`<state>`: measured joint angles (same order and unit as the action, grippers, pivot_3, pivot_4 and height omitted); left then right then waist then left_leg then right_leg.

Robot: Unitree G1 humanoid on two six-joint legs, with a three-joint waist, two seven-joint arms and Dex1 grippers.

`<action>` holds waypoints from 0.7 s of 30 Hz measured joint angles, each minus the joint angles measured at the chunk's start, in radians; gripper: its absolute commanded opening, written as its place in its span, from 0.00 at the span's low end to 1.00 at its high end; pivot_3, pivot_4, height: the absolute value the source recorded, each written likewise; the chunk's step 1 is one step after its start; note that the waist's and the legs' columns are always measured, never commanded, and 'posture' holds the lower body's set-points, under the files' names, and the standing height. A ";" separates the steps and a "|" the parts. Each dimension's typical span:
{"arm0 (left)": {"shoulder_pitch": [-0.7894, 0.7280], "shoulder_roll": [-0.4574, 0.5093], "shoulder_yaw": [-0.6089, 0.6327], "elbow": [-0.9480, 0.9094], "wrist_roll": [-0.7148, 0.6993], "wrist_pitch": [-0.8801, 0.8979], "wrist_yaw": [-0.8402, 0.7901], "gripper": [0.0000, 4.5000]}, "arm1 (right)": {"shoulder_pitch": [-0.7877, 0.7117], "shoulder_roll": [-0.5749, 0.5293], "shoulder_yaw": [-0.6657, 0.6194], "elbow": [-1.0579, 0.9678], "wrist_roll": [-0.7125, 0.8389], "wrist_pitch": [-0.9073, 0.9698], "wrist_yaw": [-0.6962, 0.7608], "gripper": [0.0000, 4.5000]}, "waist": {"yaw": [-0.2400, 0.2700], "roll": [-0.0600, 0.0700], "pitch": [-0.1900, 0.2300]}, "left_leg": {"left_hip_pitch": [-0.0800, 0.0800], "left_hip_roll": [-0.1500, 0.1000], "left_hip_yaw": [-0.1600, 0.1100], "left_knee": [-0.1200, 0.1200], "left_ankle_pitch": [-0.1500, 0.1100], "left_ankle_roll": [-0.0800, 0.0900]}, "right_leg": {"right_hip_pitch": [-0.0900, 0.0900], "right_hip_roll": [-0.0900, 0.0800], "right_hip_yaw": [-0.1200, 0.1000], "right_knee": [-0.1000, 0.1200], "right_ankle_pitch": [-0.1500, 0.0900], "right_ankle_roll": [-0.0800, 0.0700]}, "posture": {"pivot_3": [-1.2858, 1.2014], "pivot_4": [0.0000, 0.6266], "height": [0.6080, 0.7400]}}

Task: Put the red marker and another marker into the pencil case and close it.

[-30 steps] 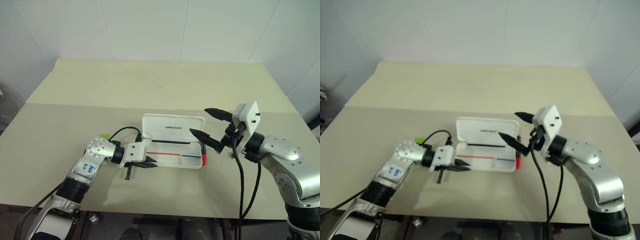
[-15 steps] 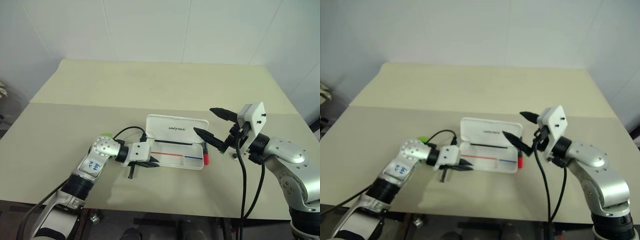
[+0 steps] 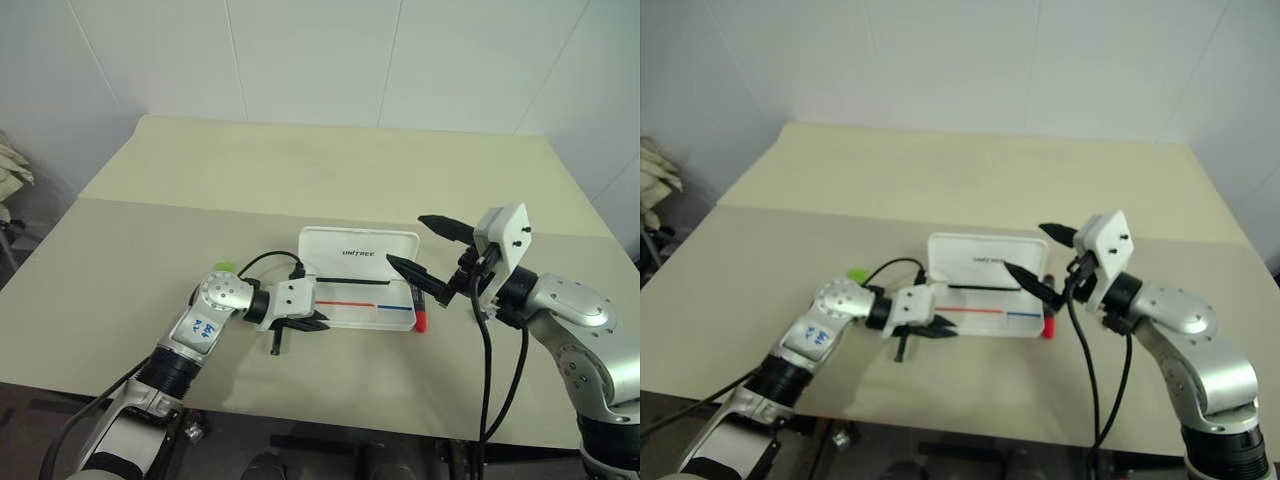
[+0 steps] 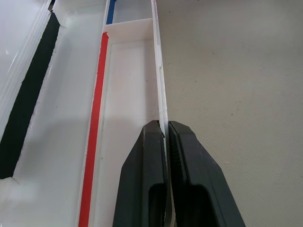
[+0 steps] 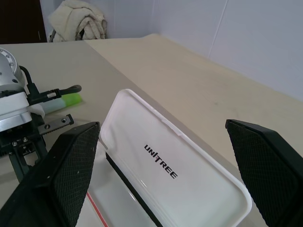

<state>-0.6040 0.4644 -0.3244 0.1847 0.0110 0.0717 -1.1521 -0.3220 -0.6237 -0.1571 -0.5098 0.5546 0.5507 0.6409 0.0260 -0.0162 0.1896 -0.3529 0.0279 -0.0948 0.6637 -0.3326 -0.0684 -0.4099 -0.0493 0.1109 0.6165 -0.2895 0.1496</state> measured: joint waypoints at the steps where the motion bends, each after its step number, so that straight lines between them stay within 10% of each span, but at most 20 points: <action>1: 0.000 -0.001 -0.001 0.000 0.001 0.000 0.000 0.01 | -0.004 0.002 0.002 0.000 0.000 0.000 0.000 1.00 | 0.001 0.000 0.000 | 0.000 0.000 0.000 0.000 0.000 0.000 | 0.000 0.000 0.000 0.000 0.000 0.000 | 0.52 0.24 1.00; 16: -0.008 -0.021 -0.009 -0.003 0.016 0.009 -0.001 0.01 | 0.009 0.012 0.019 0.000 -0.005 -0.003 -0.009 1.00 | 0.006 0.000 0.000 | -0.001 0.000 0.000 -0.001 0.000 0.000 | 0.000 0.000 0.000 -0.004 0.000 0.001 | 0.52 0.24 1.00; 21: -0.005 -0.061 -0.028 -0.023 0.008 0.060 0.003 0.32 | 0.018 0.012 0.019 0.000 -0.005 -0.004 -0.014 1.00 | 0.003 0.000 0.000 | -0.002 0.000 0.000 -0.001 0.000 0.001 | 0.000 0.000 0.000 -0.005 0.001 0.001 | 0.52 0.24 1.00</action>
<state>-0.6088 0.4033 -0.3525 0.1619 0.0186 0.1316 -1.1488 -0.3039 -0.6112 -0.1377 -0.5099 0.5500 0.5471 0.6268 0.0288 -0.0163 0.1896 -0.3548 0.0277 -0.0947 0.6625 -0.3331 -0.0676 -0.4097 -0.0495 0.1108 0.6111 -0.2889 0.1504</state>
